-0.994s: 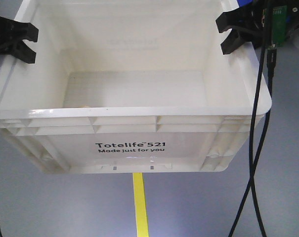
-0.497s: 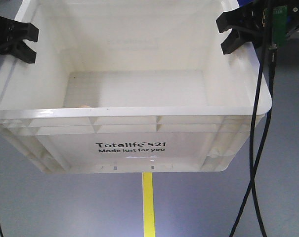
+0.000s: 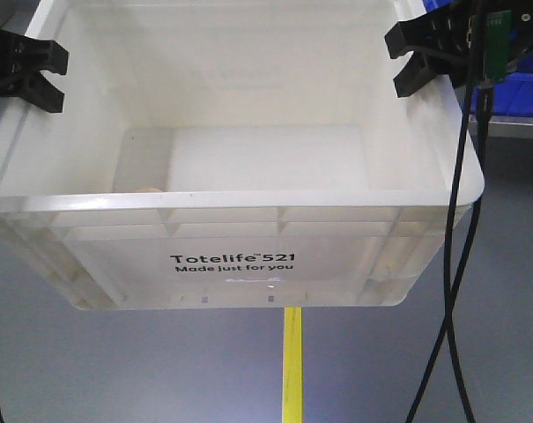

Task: Place moving items into box and shelve
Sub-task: 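Hold the lifted crate with both grippers while the base drives away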

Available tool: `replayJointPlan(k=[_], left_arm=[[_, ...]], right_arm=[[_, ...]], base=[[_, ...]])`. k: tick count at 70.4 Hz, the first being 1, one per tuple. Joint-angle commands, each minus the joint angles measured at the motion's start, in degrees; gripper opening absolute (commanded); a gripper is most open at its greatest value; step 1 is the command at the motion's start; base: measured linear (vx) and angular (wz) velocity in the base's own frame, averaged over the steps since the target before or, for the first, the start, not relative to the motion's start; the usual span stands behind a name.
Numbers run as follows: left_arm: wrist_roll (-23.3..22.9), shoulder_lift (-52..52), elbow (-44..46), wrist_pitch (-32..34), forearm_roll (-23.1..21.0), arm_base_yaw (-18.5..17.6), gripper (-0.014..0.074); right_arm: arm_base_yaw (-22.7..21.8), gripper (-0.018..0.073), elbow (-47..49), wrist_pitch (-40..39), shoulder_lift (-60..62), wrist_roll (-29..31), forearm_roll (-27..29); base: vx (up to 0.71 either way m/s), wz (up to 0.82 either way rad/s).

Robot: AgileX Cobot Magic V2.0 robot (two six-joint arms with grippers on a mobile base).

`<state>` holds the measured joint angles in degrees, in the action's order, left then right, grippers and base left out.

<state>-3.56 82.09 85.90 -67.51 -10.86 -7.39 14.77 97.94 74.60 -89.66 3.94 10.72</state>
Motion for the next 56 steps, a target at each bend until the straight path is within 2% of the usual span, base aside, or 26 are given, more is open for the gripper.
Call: replayJointPlan(k=[1,56], left_arm=[[0.35,-2.67,2.55,6.37,-3.91,-0.42,-0.0017],[0.35,-2.67,2.55,6.43,-3.46,-0.36,-0.0017]], right_arm=[[0.27,-0.0012,2.16,-1.05,3.42,2.2,5.08],[0.27,-0.0012,2.16,-1.05,3.42,2.2,5.11]], base=[[0.58,0.09],[0.58,0.03]])
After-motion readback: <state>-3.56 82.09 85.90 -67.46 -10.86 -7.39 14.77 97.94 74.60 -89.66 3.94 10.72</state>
